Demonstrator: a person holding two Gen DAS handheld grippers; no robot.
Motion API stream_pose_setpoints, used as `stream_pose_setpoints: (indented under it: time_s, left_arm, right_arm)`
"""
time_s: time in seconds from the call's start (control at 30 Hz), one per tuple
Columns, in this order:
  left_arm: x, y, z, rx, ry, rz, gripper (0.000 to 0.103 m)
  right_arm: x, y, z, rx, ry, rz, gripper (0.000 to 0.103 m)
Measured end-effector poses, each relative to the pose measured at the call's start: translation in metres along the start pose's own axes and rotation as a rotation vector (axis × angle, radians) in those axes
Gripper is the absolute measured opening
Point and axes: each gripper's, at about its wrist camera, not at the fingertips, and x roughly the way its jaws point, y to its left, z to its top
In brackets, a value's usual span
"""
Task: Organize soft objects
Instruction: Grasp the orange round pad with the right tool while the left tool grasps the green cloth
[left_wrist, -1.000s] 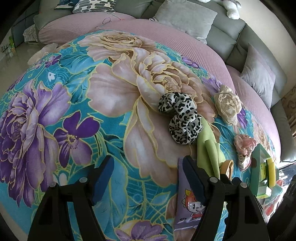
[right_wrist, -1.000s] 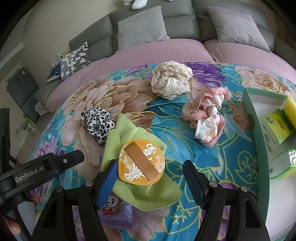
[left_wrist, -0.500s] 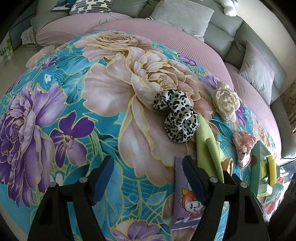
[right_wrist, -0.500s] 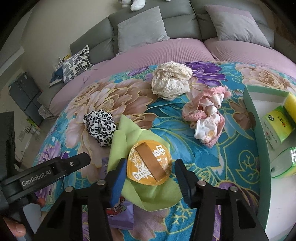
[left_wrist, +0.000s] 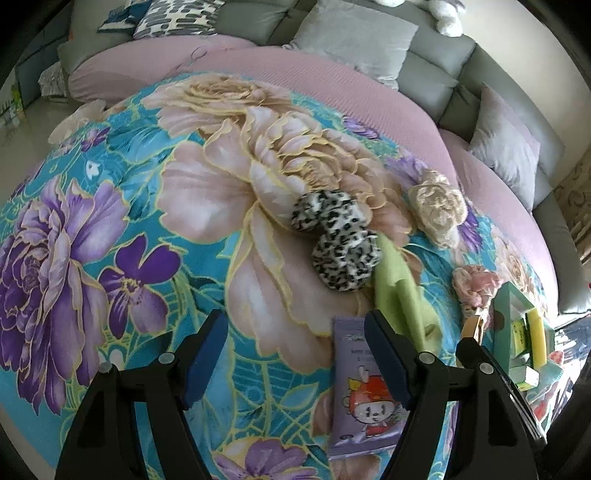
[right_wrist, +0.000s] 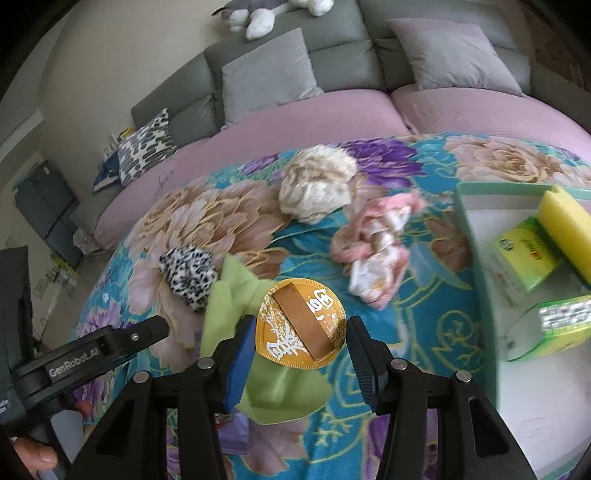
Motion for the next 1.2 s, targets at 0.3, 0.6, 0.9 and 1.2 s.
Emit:
stream_pose_setpoints:
  time_s: [0.3,0.6,0.9,1.2]
  left_arm:
    - [-0.004,-0.035,-0.006,0.099,-0.017,-0.066,0.077]
    - [0.003,-0.065,-0.019,0.197,-0.003,-0.05,0.071]
    - [0.022,-0.085,-0.03,0.279,0.036,-0.002,0.043]
    - [0.028,-0.098,-0.036,0.336,0.017,0.034,0.016]
  right_arm:
    - [-0.027,-0.035,0.008,0.058,-0.06,-0.074,0.052]
    - [-0.056,-0.052,0.013,0.083,-0.12,-0.099,0.052]
    - [-0.059,-0.056,0.012,0.089,-0.116,-0.091,0.052]
    - [-0.062,-0.062,0.011,0.105,-0.117,-0.081,0.052]
